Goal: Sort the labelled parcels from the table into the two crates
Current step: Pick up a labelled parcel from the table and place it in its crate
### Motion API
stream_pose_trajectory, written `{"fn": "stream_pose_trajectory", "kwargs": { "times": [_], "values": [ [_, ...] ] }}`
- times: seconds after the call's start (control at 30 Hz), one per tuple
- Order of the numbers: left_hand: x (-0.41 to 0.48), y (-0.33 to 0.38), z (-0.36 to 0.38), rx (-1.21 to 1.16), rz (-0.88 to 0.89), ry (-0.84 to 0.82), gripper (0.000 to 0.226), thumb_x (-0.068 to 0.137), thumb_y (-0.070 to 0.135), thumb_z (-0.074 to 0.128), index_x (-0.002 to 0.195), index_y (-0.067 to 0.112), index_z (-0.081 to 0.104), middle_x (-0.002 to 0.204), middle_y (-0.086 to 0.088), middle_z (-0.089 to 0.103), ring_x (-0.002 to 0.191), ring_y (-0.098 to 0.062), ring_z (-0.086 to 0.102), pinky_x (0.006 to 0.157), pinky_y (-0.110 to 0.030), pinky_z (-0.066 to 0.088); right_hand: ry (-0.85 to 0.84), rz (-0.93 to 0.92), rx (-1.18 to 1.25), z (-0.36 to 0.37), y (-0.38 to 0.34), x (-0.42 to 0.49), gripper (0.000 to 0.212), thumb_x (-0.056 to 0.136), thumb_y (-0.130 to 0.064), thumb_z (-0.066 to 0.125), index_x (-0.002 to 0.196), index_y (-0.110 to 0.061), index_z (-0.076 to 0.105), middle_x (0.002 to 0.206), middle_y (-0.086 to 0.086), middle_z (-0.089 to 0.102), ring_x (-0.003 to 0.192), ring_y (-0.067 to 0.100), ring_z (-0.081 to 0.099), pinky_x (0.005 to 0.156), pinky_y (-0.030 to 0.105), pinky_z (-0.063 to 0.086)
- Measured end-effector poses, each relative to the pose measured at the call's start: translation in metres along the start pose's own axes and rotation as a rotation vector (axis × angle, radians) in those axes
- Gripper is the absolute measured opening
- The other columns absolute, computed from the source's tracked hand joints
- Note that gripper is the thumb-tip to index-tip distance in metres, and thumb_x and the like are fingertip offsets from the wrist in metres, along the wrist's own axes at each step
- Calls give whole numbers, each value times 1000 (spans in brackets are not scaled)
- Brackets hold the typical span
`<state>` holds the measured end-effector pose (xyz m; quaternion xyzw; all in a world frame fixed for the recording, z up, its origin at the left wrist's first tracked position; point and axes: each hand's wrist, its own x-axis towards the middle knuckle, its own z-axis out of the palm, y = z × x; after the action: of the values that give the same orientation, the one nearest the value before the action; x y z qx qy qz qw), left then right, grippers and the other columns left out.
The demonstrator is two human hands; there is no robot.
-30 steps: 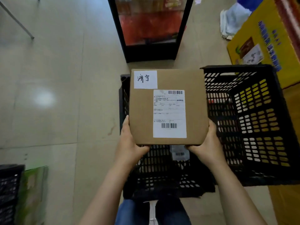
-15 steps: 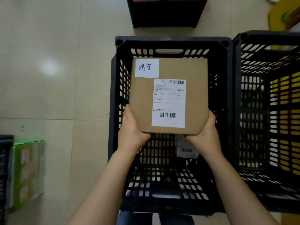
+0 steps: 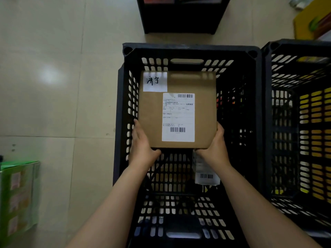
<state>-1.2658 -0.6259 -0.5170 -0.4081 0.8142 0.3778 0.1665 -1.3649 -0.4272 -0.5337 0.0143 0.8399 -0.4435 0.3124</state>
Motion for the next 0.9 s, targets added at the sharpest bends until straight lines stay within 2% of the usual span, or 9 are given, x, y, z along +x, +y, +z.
{"fn": "stream_pose_trajectory", "kwargs": {
  "times": [0.07, 0.1, 0.17, 0.3, 0.43, 0.53, 0.73, 0.83, 0.9],
  "values": [
    [0, -1, 2, 28, 7, -6, 129, 71, 17, 82, 151, 21, -20, 161, 4, 0, 144, -22, 20, 111, -42, 36, -8, 28, -19, 1, 1, 1, 114, 69, -6, 83, 153, -26, 7, 133, -12, 44, 115, 4, 50, 94, 27, 46],
    [-1, -1, 3, 51, 21, 0, 127, 73, 16, 80, 150, 20, -21, 161, 4, -5, 146, -22, 15, 113, -42, 33, -3, 42, -56, 1, 0, 0, 121, 68, -8, 85, 154, -27, 2, 146, -3, 35, 127, 12, 44, 104, 34, 43],
    [-6, -1, 5, 143, 117, 32, 122, 77, 16, 77, 151, 18, -20, 160, 1, -17, 149, -20, -3, 120, -39, 18, 16, 9, -230, 1, -2, -3, 132, 66, -15, 88, 155, -30, -9, 162, -1, 6, 145, 21, 19, 117, 41, 25],
    [-4, 9, 4, 359, 392, 16, 116, 78, 25, 76, 152, 23, -14, 159, -4, -23, 144, -18, -24, 120, -39, -5, -52, -284, -730, 3, -20, -5, 123, 73, -30, 82, 151, -42, -12, 157, -8, -33, 148, 21, -16, 119, 40, -3],
    [9, 16, 4, 546, 453, -123, 105, 85, 36, 66, 152, 27, -15, 156, -3, -30, 143, -21, -28, 118, -40, -14, -157, -397, -967, 17, -28, -1, 103, 82, -34, 73, 155, -39, 0, 162, 0, -19, 149, 31, -16, 115, 39, -17],
    [11, 15, 4, 530, 425, -147, 103, 84, 36, 66, 153, 26, -11, 157, -3, -29, 143, -22, -27, 117, -40, -14, -131, -369, -995, 24, -30, 2, 101, 78, -34, 75, 155, -37, 11, 164, 5, -4, 149, 36, -8, 115, 44, -11],
    [15, 29, -14, 606, 381, -309, 115, 78, 30, 76, 153, 23, -11, 158, -5, -26, 146, -26, -21, 117, -45, -8, -240, -234, -1052, 20, -57, 0, 102, 78, -39, 77, 154, -38, 8, 163, 3, -8, 149, 35, -7, 120, 49, 3],
    [8, 44, -38, 537, 409, -332, 104, 78, 22, 75, 154, 16, 3, 162, -9, 3, 148, -27, 4, 120, -45, 4, -280, -161, -991, 16, -88, -6, 100, 76, -41, 79, 153, -37, 15, 161, 4, 11, 144, 34, 22, 115, 50, 29],
    [-4, 56, -57, 476, 479, -297, 93, 80, 20, 72, 153, 14, 15, 157, -9, 23, 144, -25, 21, 120, -39, 12, -222, -176, -934, 16, -109, -16, 93, 78, -36, 77, 153, -30, 22, 156, 4, 26, 136, 30, 37, 105, 45, 41]
  ]
}}
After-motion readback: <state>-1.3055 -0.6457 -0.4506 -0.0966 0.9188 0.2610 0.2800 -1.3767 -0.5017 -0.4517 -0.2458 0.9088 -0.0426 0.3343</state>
